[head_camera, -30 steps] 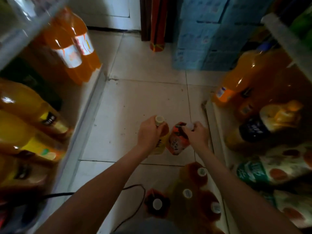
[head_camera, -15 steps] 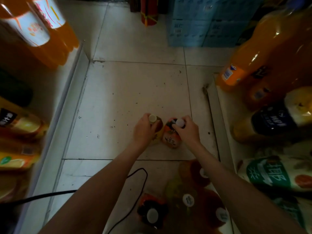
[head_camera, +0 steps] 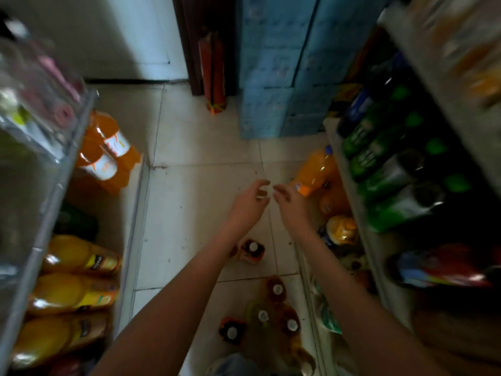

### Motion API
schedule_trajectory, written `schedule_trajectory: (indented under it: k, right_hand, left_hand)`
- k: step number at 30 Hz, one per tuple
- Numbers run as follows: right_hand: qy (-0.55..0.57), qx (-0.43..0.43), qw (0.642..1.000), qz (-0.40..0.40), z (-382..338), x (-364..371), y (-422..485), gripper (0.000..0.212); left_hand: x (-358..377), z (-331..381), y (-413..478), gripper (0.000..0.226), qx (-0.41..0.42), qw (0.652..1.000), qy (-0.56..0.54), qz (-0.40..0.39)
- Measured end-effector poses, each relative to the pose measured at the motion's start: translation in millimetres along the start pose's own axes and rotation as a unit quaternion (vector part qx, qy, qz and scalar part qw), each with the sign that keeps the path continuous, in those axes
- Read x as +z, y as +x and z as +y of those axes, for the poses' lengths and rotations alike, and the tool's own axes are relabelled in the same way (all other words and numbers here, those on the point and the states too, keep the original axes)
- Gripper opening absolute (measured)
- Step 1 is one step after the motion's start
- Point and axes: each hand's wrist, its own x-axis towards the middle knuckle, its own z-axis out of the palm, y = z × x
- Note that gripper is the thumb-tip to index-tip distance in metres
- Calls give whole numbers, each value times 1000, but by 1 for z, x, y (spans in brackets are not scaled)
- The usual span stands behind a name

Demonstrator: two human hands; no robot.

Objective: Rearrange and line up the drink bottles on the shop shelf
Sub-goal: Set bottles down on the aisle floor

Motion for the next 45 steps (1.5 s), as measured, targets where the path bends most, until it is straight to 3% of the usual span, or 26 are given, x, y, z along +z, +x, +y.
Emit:
schedule_trajectory:
  k: [4, 9, 17, 23, 29, 32, 38, 41, 45]
  right_hand:
    - [28, -30, 997, 60, -128, -77, -47, 21]
    - [46, -82, 987, 131, -255, -152, -100, 20]
    - [22, -179, 931, 318, -410, -289, -225, 19]
    - [-24, -228, 880, 416, -459, -363, -339, 14]
    - [-86, -289, 828, 472, -483, -419, -462, 17]
    - [-141, -318, 797, 493, -484, -437, -522, 17]
    - [-215, -332, 759, 517, -477, -476, -636, 18]
    - [-245, -312, 720, 570, -480, -505, -664, 18]
    - [-261, -159, 699, 646, -480, -576, -673, 37]
  left_hand:
    - [-65, 143, -38, 34, 70, 997, -17, -10]
    - [-118, 270, -75, 21, 161, 985, -63, -15]
    - [-160, 475, -165, 24, 395, 915, -57, -63]
    - [-158, 579, -261, 21, 549, 831, -49, -75]
    - [-141, 630, -379, 20, 682, 725, -89, 13]
    - [-127, 645, -431, 25, 709, 694, -124, 11]
    - [-87, 672, -526, 29, 726, 644, -241, -23]
    - [-73, 680, -551, 25, 737, 629, -244, -31]
    - [-43, 702, -580, 42, 710, 677, -171, -97]
